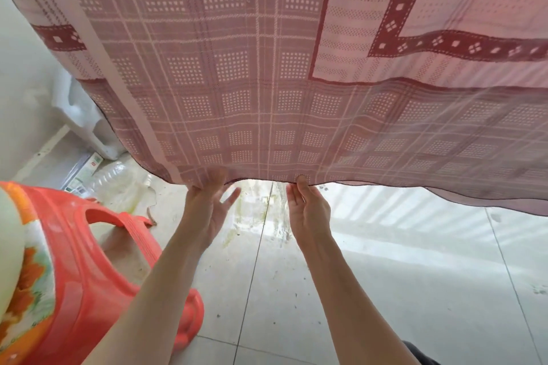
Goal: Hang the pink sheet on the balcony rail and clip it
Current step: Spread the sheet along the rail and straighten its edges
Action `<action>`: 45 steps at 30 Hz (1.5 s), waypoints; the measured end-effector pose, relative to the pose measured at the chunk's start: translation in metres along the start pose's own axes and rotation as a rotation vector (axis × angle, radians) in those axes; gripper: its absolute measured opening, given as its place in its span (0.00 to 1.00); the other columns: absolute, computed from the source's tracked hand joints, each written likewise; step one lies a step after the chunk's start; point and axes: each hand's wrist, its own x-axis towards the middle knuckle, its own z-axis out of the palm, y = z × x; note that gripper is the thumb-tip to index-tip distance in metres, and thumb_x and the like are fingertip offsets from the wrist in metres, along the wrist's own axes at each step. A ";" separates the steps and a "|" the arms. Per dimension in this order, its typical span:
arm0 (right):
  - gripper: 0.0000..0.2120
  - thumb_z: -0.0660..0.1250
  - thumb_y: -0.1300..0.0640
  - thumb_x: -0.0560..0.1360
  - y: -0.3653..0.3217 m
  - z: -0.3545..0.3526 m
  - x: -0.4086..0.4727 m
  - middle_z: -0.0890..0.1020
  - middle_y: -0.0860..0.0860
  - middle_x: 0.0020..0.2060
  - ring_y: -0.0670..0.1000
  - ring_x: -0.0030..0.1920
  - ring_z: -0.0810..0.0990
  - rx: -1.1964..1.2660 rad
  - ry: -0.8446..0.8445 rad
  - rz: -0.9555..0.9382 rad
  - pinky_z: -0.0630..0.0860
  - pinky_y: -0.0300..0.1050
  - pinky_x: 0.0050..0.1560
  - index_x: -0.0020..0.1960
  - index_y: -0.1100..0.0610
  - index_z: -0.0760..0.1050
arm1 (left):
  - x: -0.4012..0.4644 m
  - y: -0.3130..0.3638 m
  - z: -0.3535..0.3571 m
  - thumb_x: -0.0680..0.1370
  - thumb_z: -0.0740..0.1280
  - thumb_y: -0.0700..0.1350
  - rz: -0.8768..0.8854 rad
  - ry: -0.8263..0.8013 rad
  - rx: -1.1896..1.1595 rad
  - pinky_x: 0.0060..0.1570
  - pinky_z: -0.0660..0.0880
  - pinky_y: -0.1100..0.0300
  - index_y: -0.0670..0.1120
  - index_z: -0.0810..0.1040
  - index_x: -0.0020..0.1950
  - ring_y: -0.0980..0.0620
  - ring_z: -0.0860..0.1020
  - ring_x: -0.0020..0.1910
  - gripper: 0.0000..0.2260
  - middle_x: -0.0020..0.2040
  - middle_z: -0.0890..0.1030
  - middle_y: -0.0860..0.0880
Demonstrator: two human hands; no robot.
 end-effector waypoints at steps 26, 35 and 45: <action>0.07 0.64 0.60 0.75 -0.162 -0.086 -0.006 0.82 0.49 0.48 0.47 0.52 0.81 0.078 -0.040 -0.262 0.78 0.45 0.54 0.52 0.58 0.77 | 0.023 -0.061 0.078 0.80 0.60 0.42 -0.049 0.148 -0.115 0.49 0.75 0.58 0.46 0.74 0.51 0.54 0.76 0.54 0.04 0.49 0.77 0.51; 0.06 0.61 0.63 0.77 -0.163 -0.095 0.006 0.83 0.50 0.43 0.47 0.45 0.83 0.148 -0.005 -0.259 0.80 0.44 0.51 0.50 0.61 0.76 | 0.021 -0.061 0.074 0.79 0.60 0.37 -0.056 0.159 -0.154 0.44 0.78 0.59 0.45 0.74 0.44 0.57 0.80 0.41 0.07 0.37 0.79 0.53; 0.06 0.61 0.66 0.76 -0.155 -0.089 0.006 0.84 0.55 0.42 0.50 0.43 0.84 0.257 -0.001 -0.224 0.81 0.44 0.47 0.49 0.65 0.77 | 0.009 -0.056 0.091 0.71 0.66 0.33 -0.061 0.089 -0.364 0.57 0.72 0.58 0.45 0.78 0.43 0.56 0.80 0.44 0.08 0.41 0.81 0.51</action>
